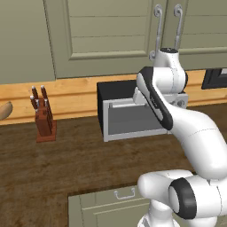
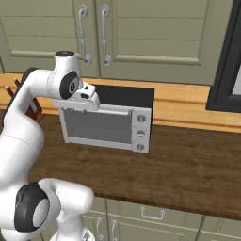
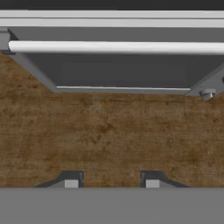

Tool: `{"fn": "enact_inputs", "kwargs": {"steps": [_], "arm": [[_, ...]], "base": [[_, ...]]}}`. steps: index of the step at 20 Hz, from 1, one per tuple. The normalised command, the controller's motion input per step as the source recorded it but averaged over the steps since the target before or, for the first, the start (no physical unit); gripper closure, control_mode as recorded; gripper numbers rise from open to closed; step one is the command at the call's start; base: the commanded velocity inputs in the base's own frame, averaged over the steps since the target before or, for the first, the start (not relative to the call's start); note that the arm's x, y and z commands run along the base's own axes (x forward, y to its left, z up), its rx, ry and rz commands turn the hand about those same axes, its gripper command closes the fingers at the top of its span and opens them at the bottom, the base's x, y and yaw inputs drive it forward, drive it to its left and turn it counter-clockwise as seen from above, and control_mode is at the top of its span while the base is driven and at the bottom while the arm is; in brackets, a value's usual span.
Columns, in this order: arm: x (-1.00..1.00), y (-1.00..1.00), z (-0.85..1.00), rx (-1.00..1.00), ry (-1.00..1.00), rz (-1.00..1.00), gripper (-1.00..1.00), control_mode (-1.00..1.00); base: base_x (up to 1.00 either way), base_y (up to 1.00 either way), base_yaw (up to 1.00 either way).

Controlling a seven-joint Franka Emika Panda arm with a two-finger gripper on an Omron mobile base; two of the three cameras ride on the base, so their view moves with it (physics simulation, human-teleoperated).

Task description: Navigate to the sink.

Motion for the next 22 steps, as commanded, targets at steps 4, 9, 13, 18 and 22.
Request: {"fn": "enact_inputs", "kwargs": {"steps": [4,9,13,18,22], "arm": [[0.0,0.0,-0.01,0.0,0.0,0.0,-1.0,-1.0],[0.0,0.0,0.0,0.0,0.0,0.0,-1.0,-1.0],[0.0,0.0,0.0,0.0,0.0,0.0,-1.0,-1.0],[0.0,0.0,0.0,0.0,0.0,0.0,-1.0,-1.0],[0.0,0.0,0.0,0.0,0.0,0.0,-1.0,-1.0]], "base": [[0.0,0.0,0.0],[0.0,0.0,0.0],[0.0,0.0,0.0],[0.0,0.0,0.0],[0.0,0.0,0.0]]}}
